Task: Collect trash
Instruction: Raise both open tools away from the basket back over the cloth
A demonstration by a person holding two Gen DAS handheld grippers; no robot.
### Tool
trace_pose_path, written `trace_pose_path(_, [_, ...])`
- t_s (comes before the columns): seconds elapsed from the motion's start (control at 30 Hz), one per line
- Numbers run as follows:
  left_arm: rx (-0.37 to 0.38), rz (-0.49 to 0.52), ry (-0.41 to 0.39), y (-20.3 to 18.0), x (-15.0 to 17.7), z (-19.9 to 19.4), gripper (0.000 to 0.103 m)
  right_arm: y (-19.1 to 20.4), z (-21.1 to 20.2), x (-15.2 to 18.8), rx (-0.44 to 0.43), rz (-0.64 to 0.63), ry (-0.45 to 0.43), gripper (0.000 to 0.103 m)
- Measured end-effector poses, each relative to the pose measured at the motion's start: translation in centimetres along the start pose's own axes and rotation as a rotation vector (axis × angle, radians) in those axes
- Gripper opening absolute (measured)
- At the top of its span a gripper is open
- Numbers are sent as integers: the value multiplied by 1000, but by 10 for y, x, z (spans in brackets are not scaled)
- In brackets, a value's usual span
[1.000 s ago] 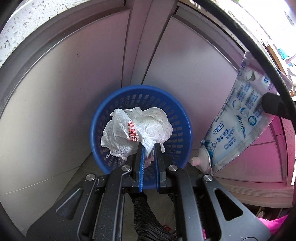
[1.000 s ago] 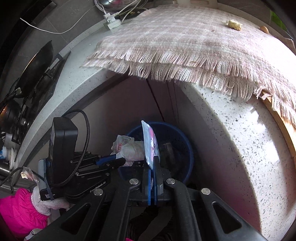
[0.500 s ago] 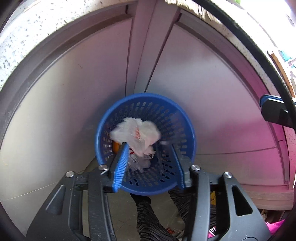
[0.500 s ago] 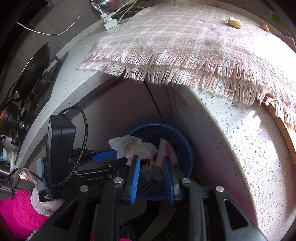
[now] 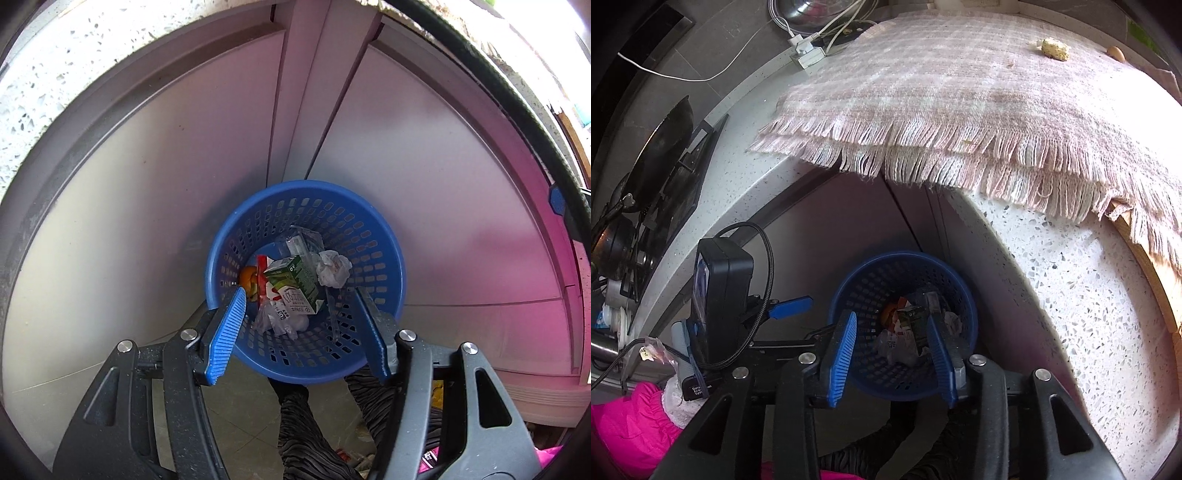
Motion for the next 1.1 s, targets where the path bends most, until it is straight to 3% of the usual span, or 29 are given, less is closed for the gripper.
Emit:
trace_pose_path(0.3, [2,5,-36,0,-5,-14,61,9,-14,-8,-18,-14,-32,64])
trace_pose_path(0.6, [3,23,-126,-10,-22,-58,61,5,-47,-24,-15,-67,-104,83])
trace_pose_path(0.83, [45,-6,-219,-22,-54,-97,61,-22,-79,-51,5,-58,-178,86])
trace_pose_path(1.1, [81,15,-302,-50,-103,-124,61,-83,-121,-96,52,16,-285,86])
Point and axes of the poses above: each gripper's, at about its wrist camera, not at the fingertips, and z roughly the way its jaws point, y to its left, x to its underside, the point moved 10 cm from there along z, roughly the way its jaws point, and after that the axes turned 4 degrees about -z, right-handed, at the moved point
